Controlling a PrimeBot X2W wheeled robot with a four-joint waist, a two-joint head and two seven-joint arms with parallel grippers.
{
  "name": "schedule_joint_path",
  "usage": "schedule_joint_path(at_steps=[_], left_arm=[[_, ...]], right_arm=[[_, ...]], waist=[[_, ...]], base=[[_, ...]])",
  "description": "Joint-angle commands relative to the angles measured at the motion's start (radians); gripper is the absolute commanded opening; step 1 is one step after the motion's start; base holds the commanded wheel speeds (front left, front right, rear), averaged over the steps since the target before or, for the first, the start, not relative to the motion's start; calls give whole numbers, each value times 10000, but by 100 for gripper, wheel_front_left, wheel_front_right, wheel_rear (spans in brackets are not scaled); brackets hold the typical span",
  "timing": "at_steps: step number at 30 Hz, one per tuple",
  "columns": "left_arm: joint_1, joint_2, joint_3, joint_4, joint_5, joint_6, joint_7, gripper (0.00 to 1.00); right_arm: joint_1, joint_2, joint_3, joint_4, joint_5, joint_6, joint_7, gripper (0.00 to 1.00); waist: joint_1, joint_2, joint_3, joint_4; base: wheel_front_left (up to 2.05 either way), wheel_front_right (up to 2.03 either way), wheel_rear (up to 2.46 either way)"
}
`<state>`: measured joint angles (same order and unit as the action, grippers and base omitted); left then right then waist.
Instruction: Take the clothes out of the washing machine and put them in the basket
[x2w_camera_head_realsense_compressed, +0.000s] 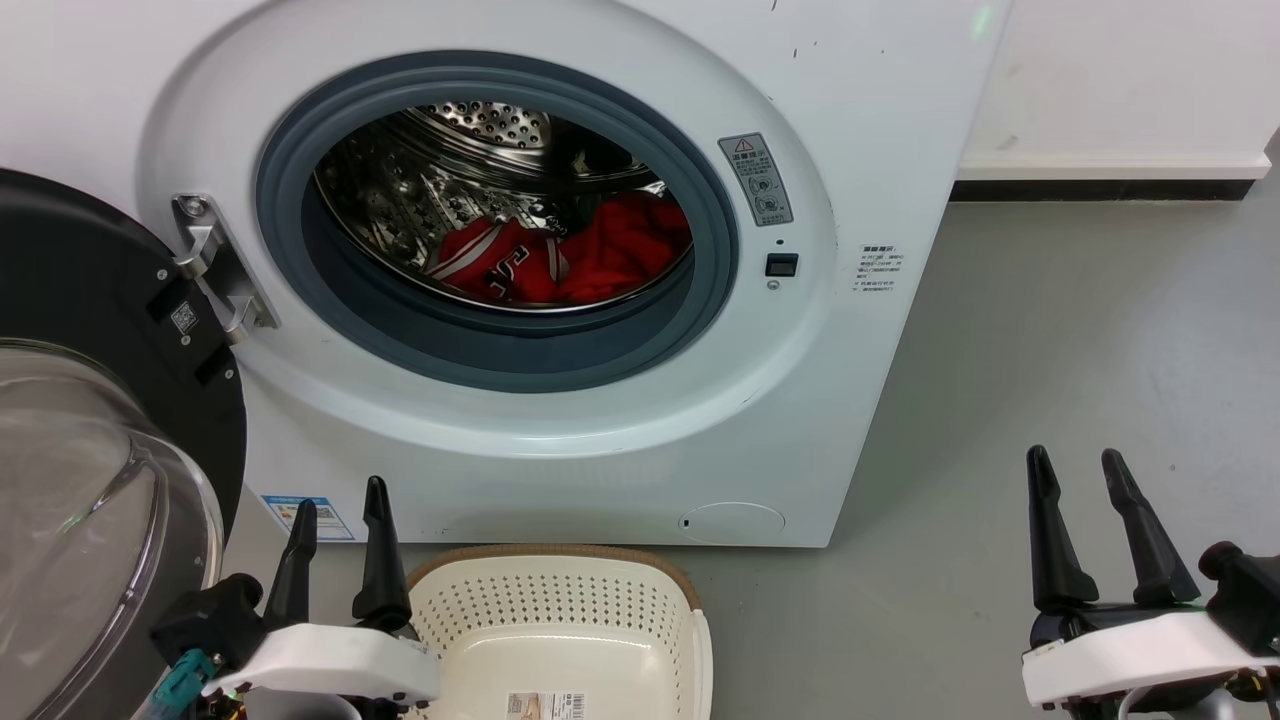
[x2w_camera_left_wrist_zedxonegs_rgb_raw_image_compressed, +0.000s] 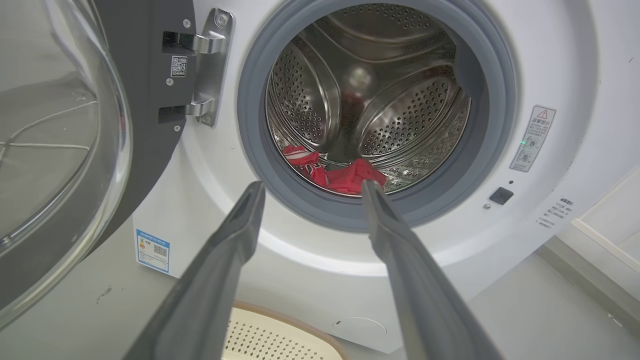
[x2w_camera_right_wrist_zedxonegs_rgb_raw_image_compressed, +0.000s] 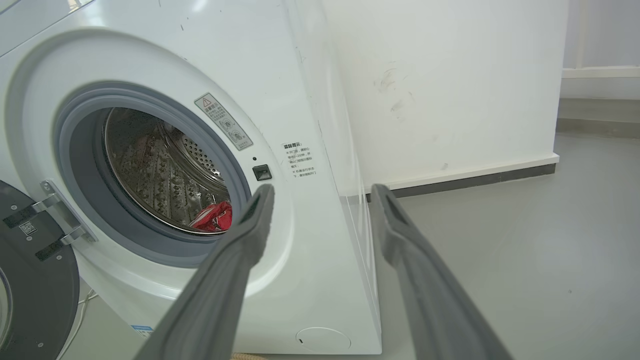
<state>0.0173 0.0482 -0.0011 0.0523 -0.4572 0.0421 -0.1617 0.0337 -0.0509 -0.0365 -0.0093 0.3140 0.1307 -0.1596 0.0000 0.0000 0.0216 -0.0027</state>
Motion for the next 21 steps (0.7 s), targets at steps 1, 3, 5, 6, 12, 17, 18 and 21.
schedule_joint_path(at_steps=[1,3,5,6,12,17,18,21], left_arm=[[51,23,-32,-144,226,48,-77,100],[75,23,-56,-147,415,70,-123,100],[100,24,-100,-159,830,117,-222,100],[117,23,-109,-157,929,130,-241,100],[193,23,-138,-173,1482,186,-392,100],[272,24,-161,-183,1915,221,-491,100],[287,25,-167,-181,1998,232,-508,100],[310,25,-186,-164,2250,265,-569,100]], right_arm=[[35,3,18,-164,-241,0,-104,100],[49,3,23,-193,-465,0,-137,100],[113,4,35,-255,-901,0,-238,100],[128,4,39,-269,-1016,0,-265,100],[223,5,75,-359,-1633,0,-391,100],[296,6,98,-396,-2100,-1,-511,100],[294,7,99,-405,-2189,-1,-526,100],[330,7,105,-440,-2442,-1,-594,100]], waist=[[0,0,3,1],[0,0,9,3],[0,0,23,6],[0,0,26,6],[0,0,48,1],[0,0,64,-4],[0,0,68,-5],[0,0,75,-8]], base=[[0,0,0],[0,0,0],[0,0,0],[0,0,0],[0,0,0],[0,0,0],[0,0,0],[0,0,0]])
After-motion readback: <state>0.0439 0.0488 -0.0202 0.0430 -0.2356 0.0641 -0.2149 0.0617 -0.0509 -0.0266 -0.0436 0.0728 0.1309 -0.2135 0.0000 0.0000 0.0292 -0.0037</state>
